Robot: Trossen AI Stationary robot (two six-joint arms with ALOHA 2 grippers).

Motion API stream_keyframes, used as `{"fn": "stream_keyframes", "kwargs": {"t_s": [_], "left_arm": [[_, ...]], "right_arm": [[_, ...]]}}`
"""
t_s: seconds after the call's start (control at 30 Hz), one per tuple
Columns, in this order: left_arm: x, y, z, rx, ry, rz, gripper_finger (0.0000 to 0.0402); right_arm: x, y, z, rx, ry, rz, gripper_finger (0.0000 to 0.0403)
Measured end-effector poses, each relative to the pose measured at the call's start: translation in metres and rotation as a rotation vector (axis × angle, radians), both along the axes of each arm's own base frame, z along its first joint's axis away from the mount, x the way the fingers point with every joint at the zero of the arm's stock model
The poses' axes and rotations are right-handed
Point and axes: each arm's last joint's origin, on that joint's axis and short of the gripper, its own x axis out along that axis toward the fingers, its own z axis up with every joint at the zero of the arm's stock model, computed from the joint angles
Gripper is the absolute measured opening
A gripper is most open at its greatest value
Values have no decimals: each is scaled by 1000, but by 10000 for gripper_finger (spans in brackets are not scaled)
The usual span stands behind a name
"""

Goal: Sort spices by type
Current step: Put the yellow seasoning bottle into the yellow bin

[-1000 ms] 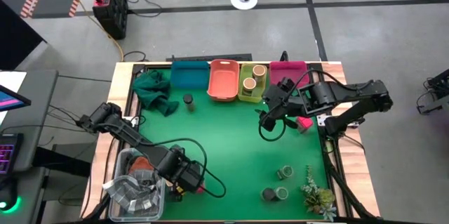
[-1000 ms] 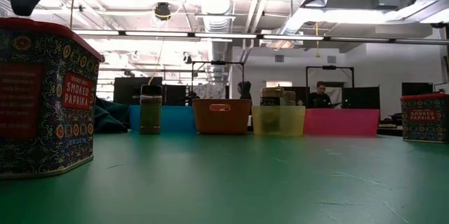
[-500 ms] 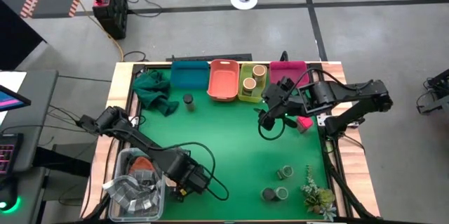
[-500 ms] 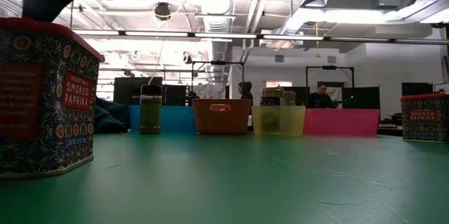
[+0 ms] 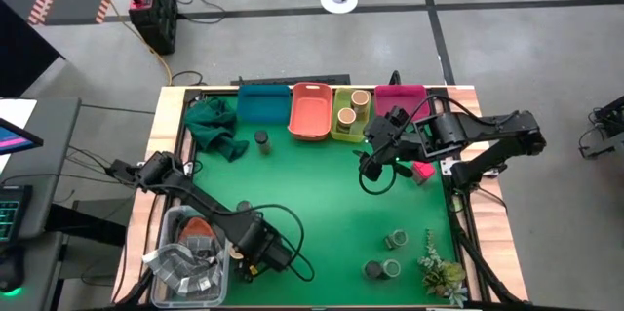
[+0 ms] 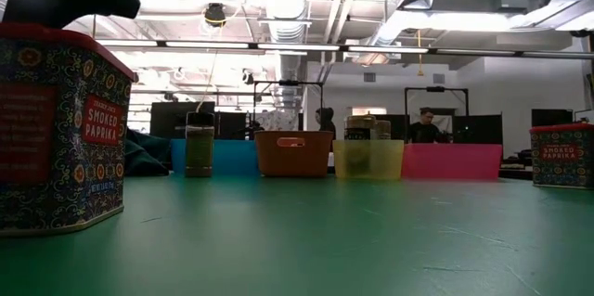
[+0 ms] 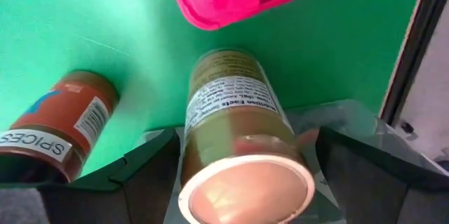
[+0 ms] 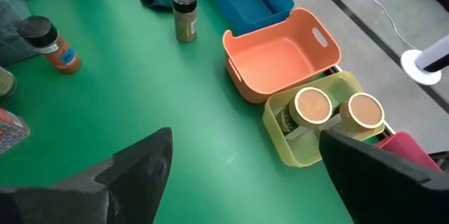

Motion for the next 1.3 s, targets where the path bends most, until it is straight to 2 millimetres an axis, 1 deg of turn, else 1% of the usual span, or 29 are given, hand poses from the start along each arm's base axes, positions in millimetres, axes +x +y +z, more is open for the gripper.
{"fn": "stream_keyframes", "kwargs": {"t_s": [0.13, 0.37, 0.47, 0.8, 0.9, 1.0, 1.07, 1.17, 1.3], "left_arm": [[1, 2, -1, -15, 11, 10, 304], [4, 7, -1, -15, 12, 26, 251], [5, 9, 0, -17, 15, 32, 236], [8, 14, 1, -23, 23, 61, 221], [11, 17, 2, -30, 29, 110, 217], [13, 20, 2, -73, 64, 159, 225], [14, 22, 2, -98, 82, 177, 240], [15, 24, 3, -127, 100, 189, 276], [14, 27, 3, -118, 120, 208, 331]], "right_arm": [[0, 0, 0, -1, 1, 2, 388], [0, 0, 0, -10, 7, 11, 388], [0, 0, 0, -14, 10, 16, 388], [0, 0, 0, -31, 24, 36, 388], [0, 0, 0, -33, 25, 39, 388], [0, 0, 0, -33, 25, 39, 388], [0, 0, 0, -32, 25, 38, 388], [0, 0, 0, -32, 24, 38, 388], [0, 0, 0, -32, 24, 38, 388]]}}
